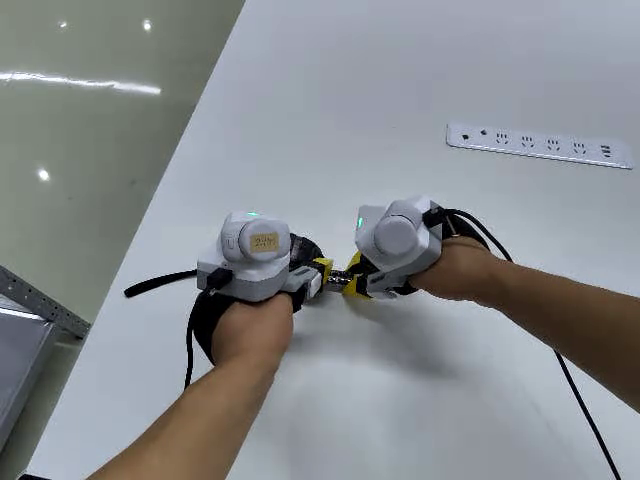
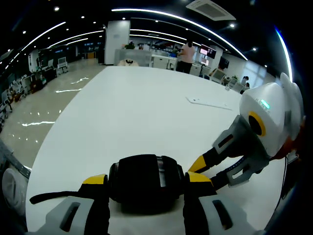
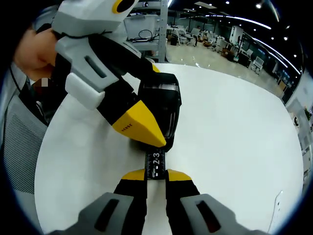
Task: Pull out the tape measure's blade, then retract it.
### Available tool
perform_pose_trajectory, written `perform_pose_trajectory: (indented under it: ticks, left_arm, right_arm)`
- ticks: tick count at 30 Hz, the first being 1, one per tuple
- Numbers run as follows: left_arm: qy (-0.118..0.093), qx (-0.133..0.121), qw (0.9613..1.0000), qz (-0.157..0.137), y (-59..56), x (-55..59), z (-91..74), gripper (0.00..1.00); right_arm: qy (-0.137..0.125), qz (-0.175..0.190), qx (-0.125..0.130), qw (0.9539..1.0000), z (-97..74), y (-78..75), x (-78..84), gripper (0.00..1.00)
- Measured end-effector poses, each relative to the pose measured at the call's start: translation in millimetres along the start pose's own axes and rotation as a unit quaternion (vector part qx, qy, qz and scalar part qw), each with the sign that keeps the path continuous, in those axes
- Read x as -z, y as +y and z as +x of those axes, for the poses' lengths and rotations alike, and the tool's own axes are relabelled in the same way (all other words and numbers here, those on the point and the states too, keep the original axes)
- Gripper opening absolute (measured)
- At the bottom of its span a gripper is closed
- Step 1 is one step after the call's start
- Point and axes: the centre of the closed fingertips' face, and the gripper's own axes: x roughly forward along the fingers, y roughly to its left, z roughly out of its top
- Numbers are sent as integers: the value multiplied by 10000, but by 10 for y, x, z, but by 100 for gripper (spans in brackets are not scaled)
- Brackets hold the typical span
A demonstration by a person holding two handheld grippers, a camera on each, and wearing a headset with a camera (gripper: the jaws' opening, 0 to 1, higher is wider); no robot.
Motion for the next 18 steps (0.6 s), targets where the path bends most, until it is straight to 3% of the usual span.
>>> perform_pose_trajectory:
  ticks: [18]
  left_arm:
    - [-50, 11, 10000, 83, 0, -7, -7, 56]
  right_arm:
    - [-46, -40, 9, 10000, 39, 1, -52, 13]
